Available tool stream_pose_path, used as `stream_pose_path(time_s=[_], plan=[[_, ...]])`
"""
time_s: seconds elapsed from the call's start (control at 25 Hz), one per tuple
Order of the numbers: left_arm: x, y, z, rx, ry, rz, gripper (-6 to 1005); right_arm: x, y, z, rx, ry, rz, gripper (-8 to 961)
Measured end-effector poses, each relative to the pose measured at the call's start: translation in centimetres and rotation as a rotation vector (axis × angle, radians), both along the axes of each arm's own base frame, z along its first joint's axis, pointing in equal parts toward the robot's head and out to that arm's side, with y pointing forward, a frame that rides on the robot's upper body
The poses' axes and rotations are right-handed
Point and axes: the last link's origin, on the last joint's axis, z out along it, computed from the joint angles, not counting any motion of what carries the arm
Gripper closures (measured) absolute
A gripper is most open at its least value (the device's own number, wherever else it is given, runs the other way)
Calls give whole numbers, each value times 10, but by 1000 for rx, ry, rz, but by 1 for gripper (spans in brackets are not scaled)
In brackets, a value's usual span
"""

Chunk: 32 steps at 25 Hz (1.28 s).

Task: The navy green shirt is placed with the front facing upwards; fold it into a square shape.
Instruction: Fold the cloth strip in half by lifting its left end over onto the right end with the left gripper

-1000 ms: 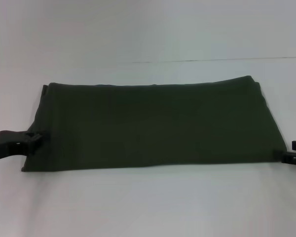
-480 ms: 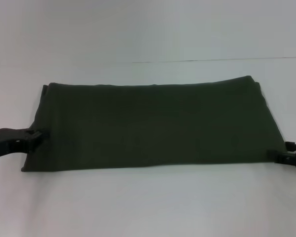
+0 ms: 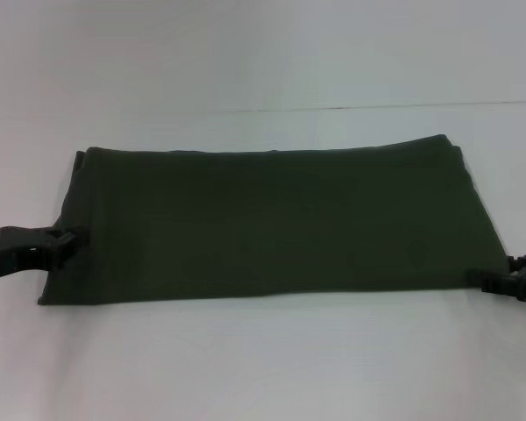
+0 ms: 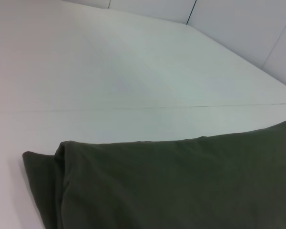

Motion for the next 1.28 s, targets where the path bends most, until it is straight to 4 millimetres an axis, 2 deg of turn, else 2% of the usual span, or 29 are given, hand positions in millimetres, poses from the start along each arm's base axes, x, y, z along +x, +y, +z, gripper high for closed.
stream_pose_path(time_s=[0.2,0.4,0.6,1.04,1.16,1.24,1.28], plan=[[1,0,-1,0,3,-8,911,-2,0,-3,-7,5,4,237],[1,0,-1,0,3,-8,909,-2,-1,-4,-13,8,4,324],[0,0,-1,0,4,-6,906,-2,-1,-2,-4,6,5,558],[5,-2,1,-14,-26,-29,901,-2,1,2,2,3,10,790],[7,-6,6,-35,-43,-32,899,-2,1,2,3,1,9,918],[3,-10,11,-47,-44,12,898,-2,1,3,4,0,9,918],[0,-11,13,-52,-43,40,860,-2,1,3,5,0,10,918]])
